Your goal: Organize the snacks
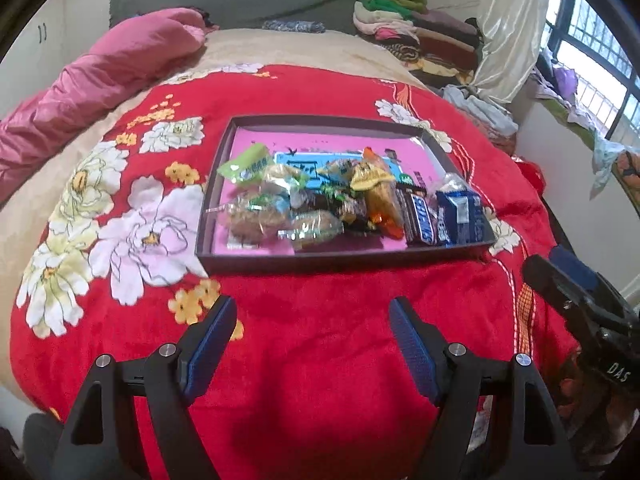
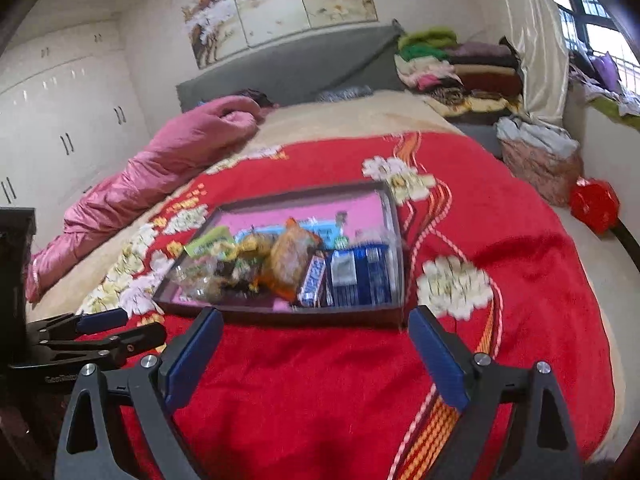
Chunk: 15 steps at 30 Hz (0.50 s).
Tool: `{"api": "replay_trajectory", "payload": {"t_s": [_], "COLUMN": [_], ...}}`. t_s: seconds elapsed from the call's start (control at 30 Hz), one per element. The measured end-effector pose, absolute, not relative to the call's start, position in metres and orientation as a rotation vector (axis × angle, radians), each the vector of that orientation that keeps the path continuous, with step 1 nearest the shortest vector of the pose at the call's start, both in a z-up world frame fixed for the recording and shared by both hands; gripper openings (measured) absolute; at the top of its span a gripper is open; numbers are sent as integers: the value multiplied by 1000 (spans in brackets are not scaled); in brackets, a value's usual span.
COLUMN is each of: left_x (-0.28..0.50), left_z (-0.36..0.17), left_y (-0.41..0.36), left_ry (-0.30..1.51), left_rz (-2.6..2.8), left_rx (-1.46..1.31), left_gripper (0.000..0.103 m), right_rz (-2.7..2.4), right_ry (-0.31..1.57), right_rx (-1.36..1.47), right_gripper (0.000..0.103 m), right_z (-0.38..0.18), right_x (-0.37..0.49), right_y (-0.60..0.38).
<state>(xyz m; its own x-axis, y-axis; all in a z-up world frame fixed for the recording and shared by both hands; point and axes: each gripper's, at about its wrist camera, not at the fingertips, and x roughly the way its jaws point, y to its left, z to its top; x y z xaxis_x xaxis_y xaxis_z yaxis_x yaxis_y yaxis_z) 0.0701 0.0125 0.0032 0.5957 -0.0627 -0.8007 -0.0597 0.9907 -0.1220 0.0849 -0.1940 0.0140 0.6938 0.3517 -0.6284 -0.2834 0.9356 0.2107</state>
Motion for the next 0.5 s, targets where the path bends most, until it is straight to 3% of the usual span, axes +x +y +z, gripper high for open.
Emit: {"api": "replay_trajectory", "payload": {"t_s": [0.5], "left_x": [40], "left_z": [3], "left_y": [20], "left_ry": [929], "left_rz": [5], "left_rx": [-145], "left_gripper": [80], "right_rz": [323], "right_ry": [758], "right_rx": [29], "right_gripper": [94], "right_z": [10], "right_x": [51], "right_y": [-168]}}
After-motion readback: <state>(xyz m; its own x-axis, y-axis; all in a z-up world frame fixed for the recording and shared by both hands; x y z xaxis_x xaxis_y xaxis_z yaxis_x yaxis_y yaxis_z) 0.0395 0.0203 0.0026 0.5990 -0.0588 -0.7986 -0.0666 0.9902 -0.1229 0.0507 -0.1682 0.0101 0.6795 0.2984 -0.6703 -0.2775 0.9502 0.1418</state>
